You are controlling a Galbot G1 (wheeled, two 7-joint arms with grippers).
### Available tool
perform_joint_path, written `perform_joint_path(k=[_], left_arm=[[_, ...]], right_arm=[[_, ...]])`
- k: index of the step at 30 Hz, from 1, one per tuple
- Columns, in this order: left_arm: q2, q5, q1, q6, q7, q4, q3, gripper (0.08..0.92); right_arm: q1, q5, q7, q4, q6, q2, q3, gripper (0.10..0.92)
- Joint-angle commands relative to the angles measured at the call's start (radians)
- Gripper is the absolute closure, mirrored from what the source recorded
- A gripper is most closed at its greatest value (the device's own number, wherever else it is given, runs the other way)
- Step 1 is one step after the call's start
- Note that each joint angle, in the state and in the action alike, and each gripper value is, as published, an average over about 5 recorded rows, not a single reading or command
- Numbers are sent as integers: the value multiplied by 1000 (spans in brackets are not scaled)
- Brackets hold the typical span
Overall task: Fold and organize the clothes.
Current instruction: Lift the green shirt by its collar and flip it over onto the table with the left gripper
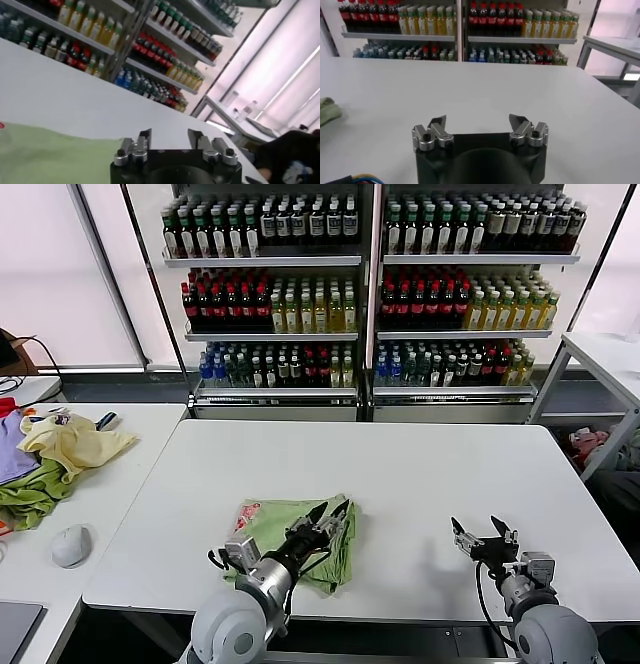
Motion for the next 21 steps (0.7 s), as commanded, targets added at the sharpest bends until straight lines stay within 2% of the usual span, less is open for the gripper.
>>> perform_joint_path(k=[1,6,9,15,21], left_arm=[[25,25,48,-60,34,-8,-86,387],[73,213,79,-133,-20,104,-200,242],[91,287,87,-148,-44,155,-238,190],[100,426,79,-116,-92,232,-245,177],[93,438,83,-64,-93,252,-215,177]], right_arm=[[4,0,-1,-7,3,2,-1,203],[4,-3,-1,-8,7,7,-5,203],[4,-7,-1,-5,7,10,-8,203],[3,-13,1,3,5,11,-11,203],[-2,-14,1,11,4,10,-8,203]])
